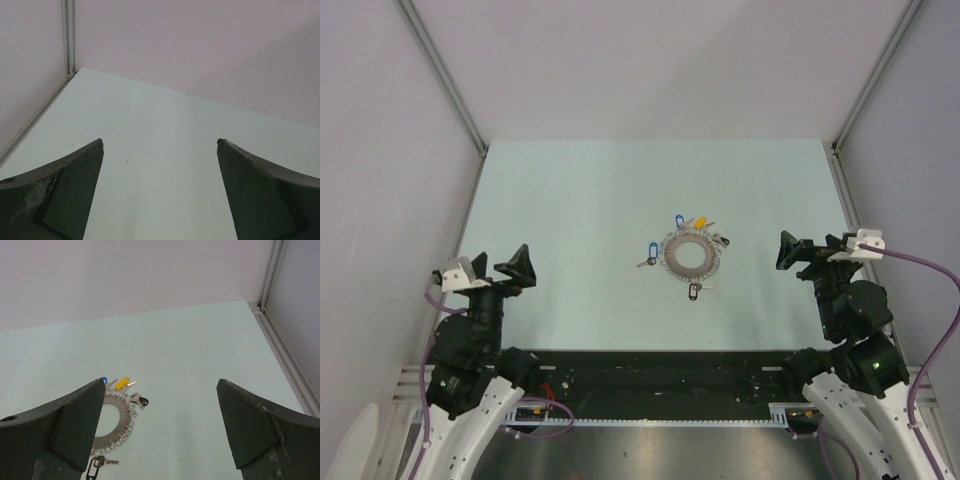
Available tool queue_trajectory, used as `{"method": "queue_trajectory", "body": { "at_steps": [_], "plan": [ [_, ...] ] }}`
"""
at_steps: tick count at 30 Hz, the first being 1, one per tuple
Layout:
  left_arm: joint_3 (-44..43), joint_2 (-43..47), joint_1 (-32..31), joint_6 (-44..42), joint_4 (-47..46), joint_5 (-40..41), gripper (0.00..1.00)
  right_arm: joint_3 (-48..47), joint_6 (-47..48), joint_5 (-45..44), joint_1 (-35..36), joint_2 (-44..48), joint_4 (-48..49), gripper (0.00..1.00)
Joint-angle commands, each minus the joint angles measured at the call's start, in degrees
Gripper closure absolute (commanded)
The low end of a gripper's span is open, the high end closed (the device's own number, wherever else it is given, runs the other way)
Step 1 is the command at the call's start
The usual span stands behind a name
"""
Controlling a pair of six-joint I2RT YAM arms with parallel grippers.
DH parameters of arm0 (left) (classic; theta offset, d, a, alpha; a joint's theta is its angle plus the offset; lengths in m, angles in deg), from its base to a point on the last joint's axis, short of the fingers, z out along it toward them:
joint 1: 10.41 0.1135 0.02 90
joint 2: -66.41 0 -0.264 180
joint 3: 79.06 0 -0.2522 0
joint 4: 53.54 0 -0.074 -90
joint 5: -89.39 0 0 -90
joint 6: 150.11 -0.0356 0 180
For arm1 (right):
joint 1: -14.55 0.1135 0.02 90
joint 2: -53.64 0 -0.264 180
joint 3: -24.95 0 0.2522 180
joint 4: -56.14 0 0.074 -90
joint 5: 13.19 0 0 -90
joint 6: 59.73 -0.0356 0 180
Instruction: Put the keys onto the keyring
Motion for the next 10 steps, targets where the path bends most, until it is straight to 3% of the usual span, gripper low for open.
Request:
{"method": "queue_trajectory", "body": {
  "at_steps": [1,10],
  "plan": [
    [1.3,0.6,0.3,1.9,-4.2,1.0,0.00,0.0,1.1,-0.5,-0.2,0.5,0.9,0.00],
    [1.3,2.5,0.4,0.0,-4.4,1.6,0.00,-0.1,1.0,2.6,-0.8,-0.6,1.4,0.00]
  ]
}}
